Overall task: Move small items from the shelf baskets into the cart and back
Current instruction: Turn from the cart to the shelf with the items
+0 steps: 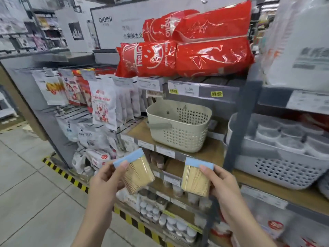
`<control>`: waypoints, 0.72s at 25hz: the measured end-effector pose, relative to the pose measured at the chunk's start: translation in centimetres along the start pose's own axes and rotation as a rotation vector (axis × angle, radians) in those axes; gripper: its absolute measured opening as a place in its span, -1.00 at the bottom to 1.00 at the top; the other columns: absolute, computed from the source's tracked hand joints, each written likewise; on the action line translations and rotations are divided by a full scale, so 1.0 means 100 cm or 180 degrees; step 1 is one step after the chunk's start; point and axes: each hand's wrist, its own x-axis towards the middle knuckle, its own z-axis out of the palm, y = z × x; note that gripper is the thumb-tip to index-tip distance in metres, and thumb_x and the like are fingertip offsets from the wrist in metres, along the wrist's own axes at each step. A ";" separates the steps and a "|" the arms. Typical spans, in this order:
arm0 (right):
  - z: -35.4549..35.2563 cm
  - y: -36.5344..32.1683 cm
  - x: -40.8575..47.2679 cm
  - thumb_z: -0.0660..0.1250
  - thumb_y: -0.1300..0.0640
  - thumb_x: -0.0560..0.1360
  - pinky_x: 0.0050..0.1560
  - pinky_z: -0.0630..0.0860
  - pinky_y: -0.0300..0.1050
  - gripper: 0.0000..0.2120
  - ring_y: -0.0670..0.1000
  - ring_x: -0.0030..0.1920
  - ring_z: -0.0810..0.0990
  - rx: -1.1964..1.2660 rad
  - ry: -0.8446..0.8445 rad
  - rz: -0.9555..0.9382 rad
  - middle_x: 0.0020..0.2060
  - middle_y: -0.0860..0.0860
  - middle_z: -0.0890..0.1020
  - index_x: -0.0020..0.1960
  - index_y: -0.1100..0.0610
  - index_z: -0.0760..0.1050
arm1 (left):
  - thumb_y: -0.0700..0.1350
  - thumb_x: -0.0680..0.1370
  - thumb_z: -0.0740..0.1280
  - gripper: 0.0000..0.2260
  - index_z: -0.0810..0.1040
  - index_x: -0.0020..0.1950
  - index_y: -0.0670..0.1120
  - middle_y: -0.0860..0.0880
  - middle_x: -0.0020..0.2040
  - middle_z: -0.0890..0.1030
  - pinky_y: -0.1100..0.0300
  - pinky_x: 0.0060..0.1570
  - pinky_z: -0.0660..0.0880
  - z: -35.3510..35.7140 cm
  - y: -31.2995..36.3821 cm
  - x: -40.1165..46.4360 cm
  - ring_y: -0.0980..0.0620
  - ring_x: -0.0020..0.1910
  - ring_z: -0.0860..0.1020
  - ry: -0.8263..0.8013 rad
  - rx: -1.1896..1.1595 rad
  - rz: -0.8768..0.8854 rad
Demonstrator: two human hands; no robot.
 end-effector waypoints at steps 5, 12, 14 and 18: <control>0.030 -0.011 0.054 0.37 0.04 0.43 0.03 0.60 0.05 -0.79 0.05 -0.04 0.68 -0.0111 0.0184 -0.0153 -0.10 0.03 0.71 0.00 0.11 0.63 | -0.02 0.52 0.33 -0.84 0.62 -0.02 -0.08 0.04 -0.23 0.66 0.14 -0.16 0.53 0.001 -0.008 0.089 0.06 -0.20 0.61 -0.0096 -0.0078 -0.0080; 0.058 -0.038 0.130 0.35 0.09 0.45 -0.02 0.60 0.02 -0.78 0.05 -0.05 0.68 -0.0005 0.0912 -0.0585 -0.08 0.06 0.70 0.05 0.16 0.59 | -0.10 0.55 0.30 -0.85 0.61 -0.01 -0.15 -0.02 -0.18 0.65 0.28 -0.27 0.57 0.052 -0.003 0.221 0.07 -0.20 0.62 -0.1054 -0.0092 0.0125; 0.066 -0.043 0.150 0.36 0.06 0.42 -0.01 0.57 -0.01 -0.73 0.02 -0.03 0.68 0.0061 0.1138 -0.0733 -0.07 0.04 0.70 0.07 0.15 0.58 | -0.12 0.55 0.31 -0.85 0.60 0.00 -0.18 -0.04 -0.16 0.65 0.23 -0.22 0.60 0.068 0.000 0.257 0.05 -0.17 0.62 -0.1340 -0.0010 0.0188; 0.079 -0.053 0.186 0.34 0.14 0.48 -0.02 0.57 -0.05 -0.81 -0.03 -0.08 0.67 0.0246 0.1539 -0.0879 -0.06 0.07 0.70 0.06 0.17 0.57 | -0.15 0.54 0.34 -0.90 0.59 0.00 -0.15 -0.08 -0.12 0.64 0.24 -0.25 0.59 0.099 0.004 0.313 0.02 -0.15 0.62 -0.1796 0.0128 0.0190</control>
